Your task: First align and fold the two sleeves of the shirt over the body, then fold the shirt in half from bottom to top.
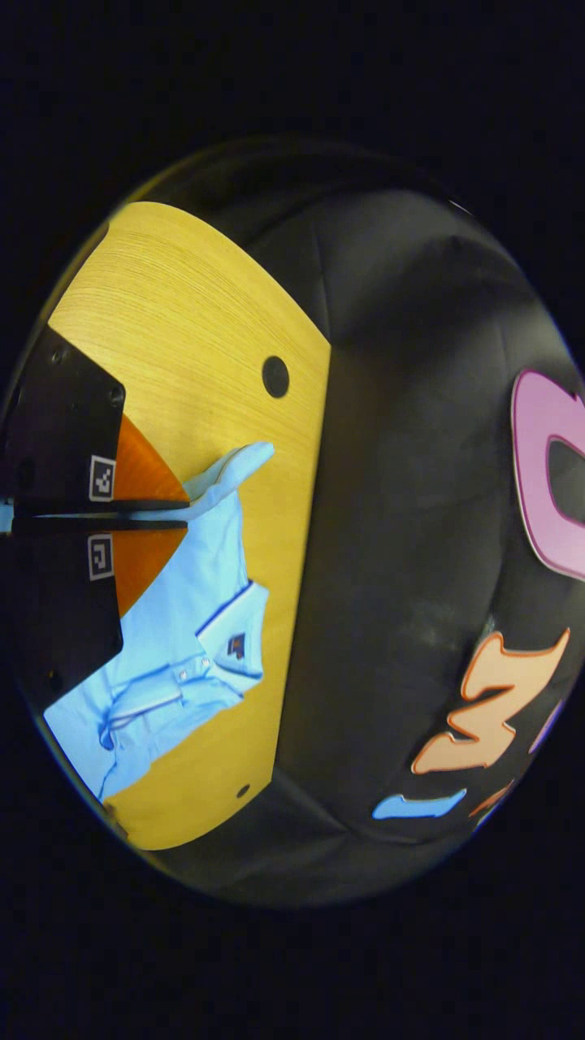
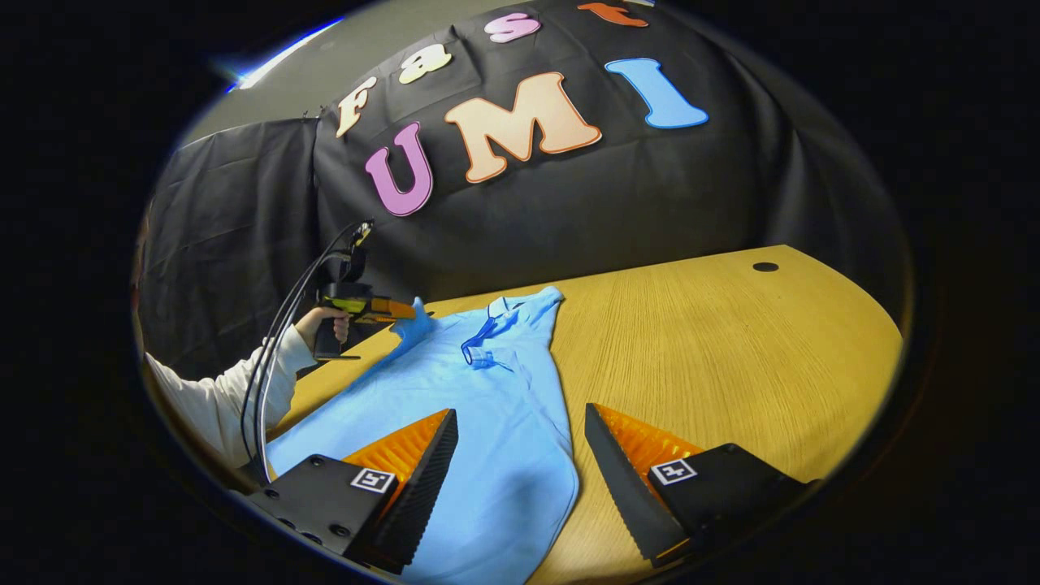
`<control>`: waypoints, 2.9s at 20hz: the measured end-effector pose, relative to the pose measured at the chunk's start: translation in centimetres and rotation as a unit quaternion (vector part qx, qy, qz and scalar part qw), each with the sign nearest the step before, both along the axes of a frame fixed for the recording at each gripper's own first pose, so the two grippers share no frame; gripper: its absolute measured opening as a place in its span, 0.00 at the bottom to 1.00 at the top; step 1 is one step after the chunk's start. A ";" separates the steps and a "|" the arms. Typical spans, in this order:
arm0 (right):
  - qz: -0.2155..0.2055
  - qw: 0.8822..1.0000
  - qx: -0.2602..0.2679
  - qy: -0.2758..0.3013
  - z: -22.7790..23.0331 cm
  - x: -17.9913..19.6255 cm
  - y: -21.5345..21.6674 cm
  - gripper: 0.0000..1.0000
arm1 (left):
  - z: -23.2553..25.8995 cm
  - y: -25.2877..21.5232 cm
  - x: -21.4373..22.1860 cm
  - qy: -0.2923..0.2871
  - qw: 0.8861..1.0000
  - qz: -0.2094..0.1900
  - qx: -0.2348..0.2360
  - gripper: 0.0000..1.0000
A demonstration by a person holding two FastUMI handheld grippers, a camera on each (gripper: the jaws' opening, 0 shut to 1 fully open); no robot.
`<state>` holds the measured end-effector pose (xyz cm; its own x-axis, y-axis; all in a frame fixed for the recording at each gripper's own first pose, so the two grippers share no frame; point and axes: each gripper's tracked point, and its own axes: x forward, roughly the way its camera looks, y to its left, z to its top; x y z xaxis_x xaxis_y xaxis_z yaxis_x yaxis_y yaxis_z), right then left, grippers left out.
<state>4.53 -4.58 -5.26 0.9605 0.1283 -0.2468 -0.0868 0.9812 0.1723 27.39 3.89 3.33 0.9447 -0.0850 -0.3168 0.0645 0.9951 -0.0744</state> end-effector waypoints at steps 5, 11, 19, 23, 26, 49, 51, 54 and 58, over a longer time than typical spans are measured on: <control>0.007 1.000 0.000 -0.001 -0.2 -0.3 0.6 0.98 | 0.6 -9.1 -1.4 -0.012 0.995 -0.091 0.046 0.00; 0.013 1.000 -0.002 0.000 -0.4 -0.4 1.2 0.98 | -4.1 -16.6 -1.8 0.011 0.981 -0.157 0.111 0.00; 0.013 1.000 -0.011 -0.003 -0.4 -0.8 1.5 0.98 | -5.2 -18.9 -3.5 0.018 0.980 -0.161 0.114 0.24; 0.021 1.000 -0.024 0.000 -0.9 -1.1 2.6 0.98 | -2.9 -16.5 -6.3 -0.013 0.982 -0.128 0.135 1.00; 0.023 0.999 -0.045 0.011 -1.7 -2.1 3.0 0.98 | -2.2 -14.9 -10.0 -0.025 0.987 -0.120 0.108 0.99; -0.011 0.990 -0.130 0.057 -6.8 -16.1 4.1 0.98 | -13.9 -2.7 -38.7 0.005 0.998 -0.051 0.040 0.95; -0.010 0.990 -0.128 0.060 -7.3 -16.5 4.2 0.98 | -14.8 -2.7 -38.9 0.012 0.998 -0.051 0.039 0.95; -0.015 0.990 -0.129 0.056 -7.6 -16.6 4.2 0.98 | -15.5 -2.7 -38.9 0.014 0.997 -0.052 0.048 0.95; -0.020 0.989 -0.135 0.050 -7.9 -16.6 4.2 0.98 | -16.2 -2.5 -38.8 0.002 0.996 -0.043 0.073 0.95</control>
<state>-12.05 -0.41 -13.13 0.9324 0.0073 -0.3613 -0.0428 0.9950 -0.0903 -11.41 1.41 -12.88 0.9346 -0.1186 -0.3352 0.1501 0.9862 0.0695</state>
